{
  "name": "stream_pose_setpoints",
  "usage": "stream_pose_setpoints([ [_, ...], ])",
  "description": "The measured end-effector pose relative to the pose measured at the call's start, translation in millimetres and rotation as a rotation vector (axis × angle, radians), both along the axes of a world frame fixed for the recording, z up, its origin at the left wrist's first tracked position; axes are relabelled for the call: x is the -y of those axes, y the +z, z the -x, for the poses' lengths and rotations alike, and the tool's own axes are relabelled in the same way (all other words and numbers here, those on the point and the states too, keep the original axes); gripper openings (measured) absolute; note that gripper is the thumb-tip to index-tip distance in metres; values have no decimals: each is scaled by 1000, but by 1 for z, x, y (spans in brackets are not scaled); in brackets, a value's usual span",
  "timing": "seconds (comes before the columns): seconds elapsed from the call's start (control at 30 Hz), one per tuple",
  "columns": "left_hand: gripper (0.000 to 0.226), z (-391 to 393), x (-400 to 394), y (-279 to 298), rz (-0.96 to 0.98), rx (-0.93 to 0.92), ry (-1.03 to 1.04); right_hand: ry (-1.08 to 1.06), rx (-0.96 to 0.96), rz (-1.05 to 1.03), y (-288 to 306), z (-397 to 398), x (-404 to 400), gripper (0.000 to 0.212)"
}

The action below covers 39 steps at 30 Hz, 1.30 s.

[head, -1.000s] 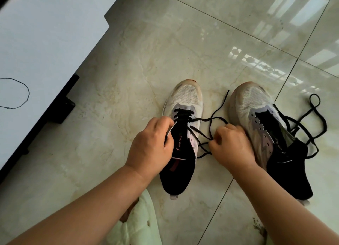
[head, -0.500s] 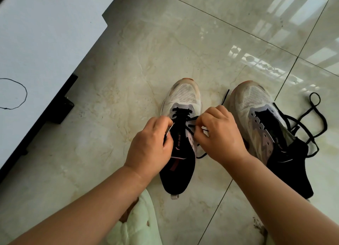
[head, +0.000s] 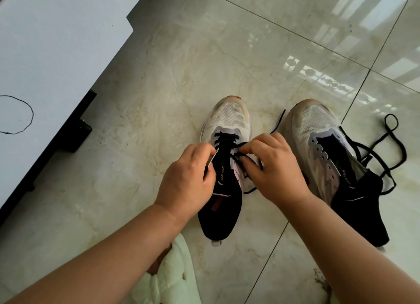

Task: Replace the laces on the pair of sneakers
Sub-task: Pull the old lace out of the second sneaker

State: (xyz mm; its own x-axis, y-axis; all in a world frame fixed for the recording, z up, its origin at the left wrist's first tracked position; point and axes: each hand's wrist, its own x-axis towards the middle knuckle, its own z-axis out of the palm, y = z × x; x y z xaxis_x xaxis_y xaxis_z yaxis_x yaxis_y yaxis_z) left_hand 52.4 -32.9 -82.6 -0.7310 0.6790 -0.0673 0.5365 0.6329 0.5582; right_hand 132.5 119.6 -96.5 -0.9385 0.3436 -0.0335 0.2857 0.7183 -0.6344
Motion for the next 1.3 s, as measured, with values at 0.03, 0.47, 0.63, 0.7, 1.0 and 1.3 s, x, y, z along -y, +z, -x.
stream_pose_setpoints([
  [0.03, 17, 0, 0, 0, -3, 2, -1, 20, -4, -9, 1, 2, -1, 6],
  [0.47, 16, 0, 0, 0, -9, 3, 17, 13, 15, 163, 3, 9, 1, 7],
  [0.63, 15, -1, 0, 1, -3, 10, 28, -69, -13, 190, 5, 3, -4, 5],
  [0.7, 16, 0, 0, 2, 1, 10, 36, -110, -34, 69, 6, -1, -6, 5],
  [1.0, 12, 16, -10, 1, -30, 175, 264, -198, 112, 156, 21, 1, 19, 32],
  [1.3, 4, 29, -25, 4, 45, 247, 247, -324, 190, 100, 9, -5, 49, 24],
])
